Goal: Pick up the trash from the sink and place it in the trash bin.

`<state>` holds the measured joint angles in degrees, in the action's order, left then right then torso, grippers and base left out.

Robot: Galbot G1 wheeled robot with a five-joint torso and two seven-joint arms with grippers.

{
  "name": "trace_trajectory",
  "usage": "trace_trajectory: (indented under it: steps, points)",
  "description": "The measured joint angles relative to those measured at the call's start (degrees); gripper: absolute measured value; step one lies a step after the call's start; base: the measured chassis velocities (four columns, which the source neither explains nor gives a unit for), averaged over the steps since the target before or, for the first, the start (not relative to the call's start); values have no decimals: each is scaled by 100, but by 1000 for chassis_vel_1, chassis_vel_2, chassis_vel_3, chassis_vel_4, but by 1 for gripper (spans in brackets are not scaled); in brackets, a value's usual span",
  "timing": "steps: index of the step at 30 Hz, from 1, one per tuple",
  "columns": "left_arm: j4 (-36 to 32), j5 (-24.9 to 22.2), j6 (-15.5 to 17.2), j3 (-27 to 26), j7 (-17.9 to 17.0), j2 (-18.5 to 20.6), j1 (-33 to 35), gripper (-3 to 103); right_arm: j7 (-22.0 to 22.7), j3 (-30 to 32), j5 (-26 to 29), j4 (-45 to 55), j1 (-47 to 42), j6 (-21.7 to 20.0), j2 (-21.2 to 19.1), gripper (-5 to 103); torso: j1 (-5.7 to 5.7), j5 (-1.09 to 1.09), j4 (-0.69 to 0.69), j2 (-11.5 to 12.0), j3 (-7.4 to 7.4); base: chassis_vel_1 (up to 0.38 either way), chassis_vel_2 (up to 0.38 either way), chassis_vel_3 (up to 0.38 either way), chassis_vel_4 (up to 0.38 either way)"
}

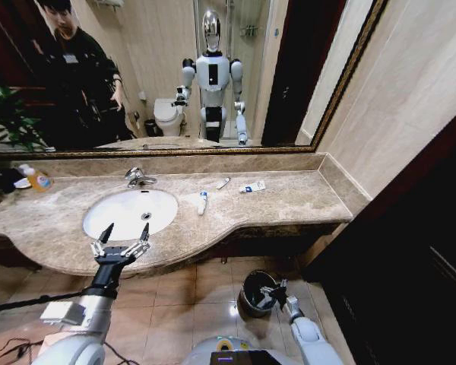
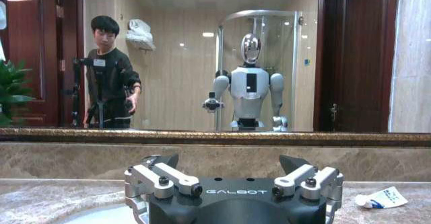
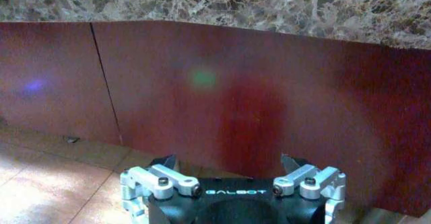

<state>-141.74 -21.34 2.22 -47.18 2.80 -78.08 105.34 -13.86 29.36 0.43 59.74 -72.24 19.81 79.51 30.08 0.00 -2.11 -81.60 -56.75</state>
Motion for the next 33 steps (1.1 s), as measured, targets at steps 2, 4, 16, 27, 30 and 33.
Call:
trace_trajectory:
  steps: [2,4,16,27,30,33]
  points:
    - [0,0,0,0,0,0,0,100,-3,0,29,50,-37,-12,4,100,0,0,0,0,0,0,0,0,0]
    - [0,0,0,0,0,0,0,100,-5,0,55,100,-63,-37,10,100,0,0,0,0,0,0,0,0,0]
    - [0,0,0,0,0,0,0,100,-18,4,403,1547,-882,-434,-150,100,0,-1,0,0,0,0,0,0,0]
    - [0,0,0,0,0,0,0,100,17,71,1160,4396,-2369,-979,-344,100,0,0,0,0,0,0,0,0,0]
    - [0,0,0,0,0,0,0,100,135,65,1231,5144,-2667,-1144,-381,100,0,-1,0,0,1,0,0,0,0]
    - [0,1,0,0,-1,0,0,100,232,44,1274,5553,-2782,-1320,-392,100,0,0,0,0,0,0,0,0,0]
